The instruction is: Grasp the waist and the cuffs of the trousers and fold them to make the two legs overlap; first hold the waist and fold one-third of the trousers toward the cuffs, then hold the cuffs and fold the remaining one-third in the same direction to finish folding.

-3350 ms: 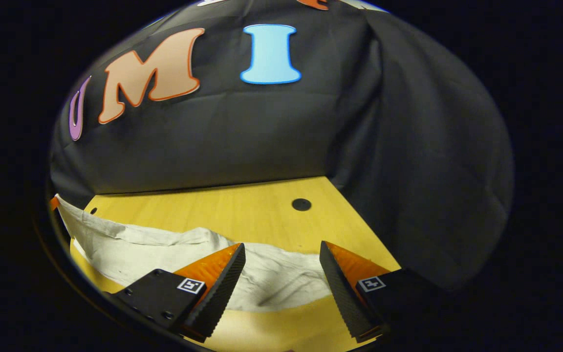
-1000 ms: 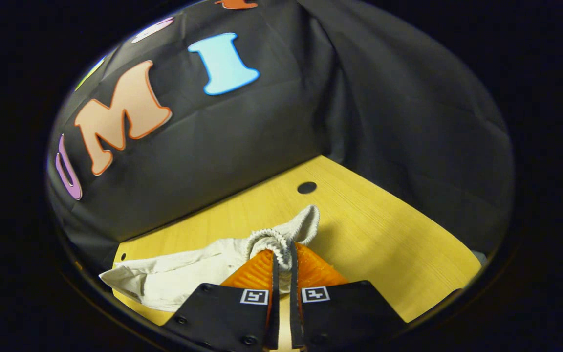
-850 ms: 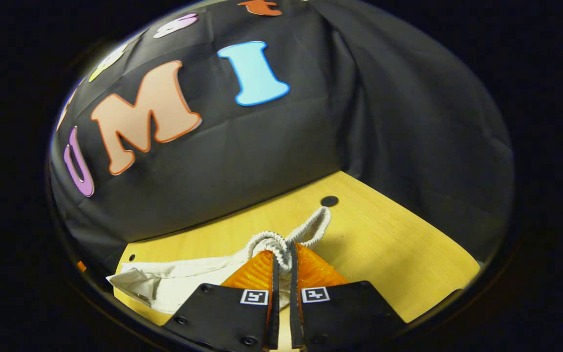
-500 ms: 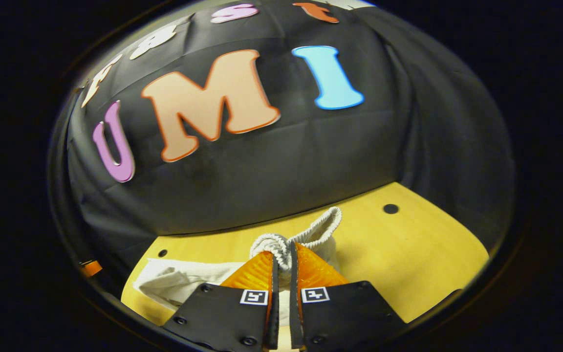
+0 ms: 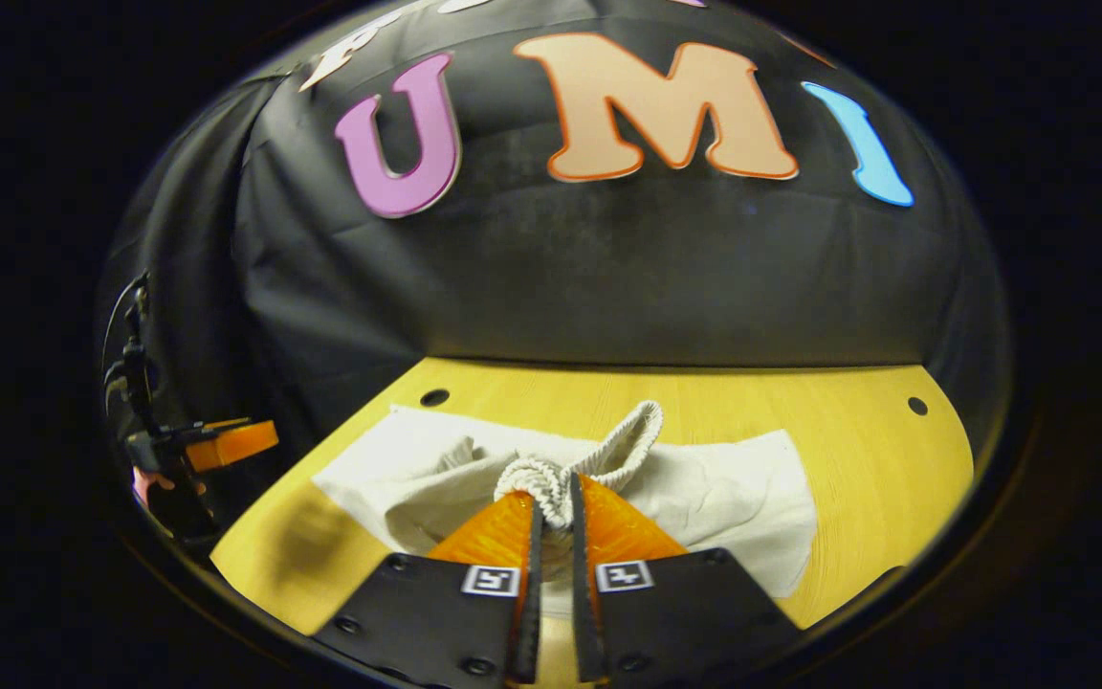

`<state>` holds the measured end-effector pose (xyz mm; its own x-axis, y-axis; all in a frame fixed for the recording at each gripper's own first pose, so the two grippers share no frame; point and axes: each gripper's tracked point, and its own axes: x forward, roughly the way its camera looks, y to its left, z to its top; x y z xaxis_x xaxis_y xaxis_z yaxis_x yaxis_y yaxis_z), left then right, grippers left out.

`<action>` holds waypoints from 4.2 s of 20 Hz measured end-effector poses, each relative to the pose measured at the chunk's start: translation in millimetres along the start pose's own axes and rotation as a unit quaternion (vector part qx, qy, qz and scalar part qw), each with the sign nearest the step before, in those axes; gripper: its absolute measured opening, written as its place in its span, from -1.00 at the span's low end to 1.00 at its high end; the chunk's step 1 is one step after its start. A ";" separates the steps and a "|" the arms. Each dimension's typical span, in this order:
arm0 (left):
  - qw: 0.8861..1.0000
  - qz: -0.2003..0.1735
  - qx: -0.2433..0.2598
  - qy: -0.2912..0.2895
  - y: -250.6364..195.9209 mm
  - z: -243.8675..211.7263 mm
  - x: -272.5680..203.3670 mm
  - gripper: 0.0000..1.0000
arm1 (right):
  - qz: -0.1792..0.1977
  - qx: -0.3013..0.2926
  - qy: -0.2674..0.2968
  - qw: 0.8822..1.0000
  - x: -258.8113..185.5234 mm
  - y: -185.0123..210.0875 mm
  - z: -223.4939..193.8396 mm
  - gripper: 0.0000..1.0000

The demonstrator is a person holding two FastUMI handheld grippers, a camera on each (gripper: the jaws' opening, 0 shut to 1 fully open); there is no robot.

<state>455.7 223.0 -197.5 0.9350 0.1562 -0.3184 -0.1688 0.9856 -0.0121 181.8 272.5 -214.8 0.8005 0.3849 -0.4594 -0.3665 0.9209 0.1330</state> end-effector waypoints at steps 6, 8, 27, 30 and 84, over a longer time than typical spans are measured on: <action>0.998 0.009 -0.023 0.050 24.1 -48.2 34.1 0.93 | 0.006 -0.002 0.011 1.000 -4.8 3.0 -2.4 0.45; 0.998 0.010 -0.025 0.062 27.9 -58.5 42.9 0.92 | -0.012 0.003 0.003 1.000 -8.2 -7.9 0.4 0.99; 0.991 -0.005 0.051 0.125 16.0 -94.9 71.0 -0.22 | -0.159 0.089 -0.024 0.983 -86.4 -141.7 7.6 0.93; 0.990 -0.004 0.058 0.128 10.2 -89.9 72.4 -1.00 | -0.164 0.088 -0.028 0.982 -94.7 -145.9 10.1 0.93; 0.979 -0.176 0.095 0.050 -311.3 -10.6 -85.2 0.91 | -0.110 0.037 -0.116 0.986 -208.3 -191.5 31.3 0.93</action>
<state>425.3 -97.8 -176.7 0.8883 -0.1928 -0.4168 0.2284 0.9729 0.0367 100.1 17.8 -117.1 0.9473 0.1705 -0.2712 -0.1426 0.9825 0.1197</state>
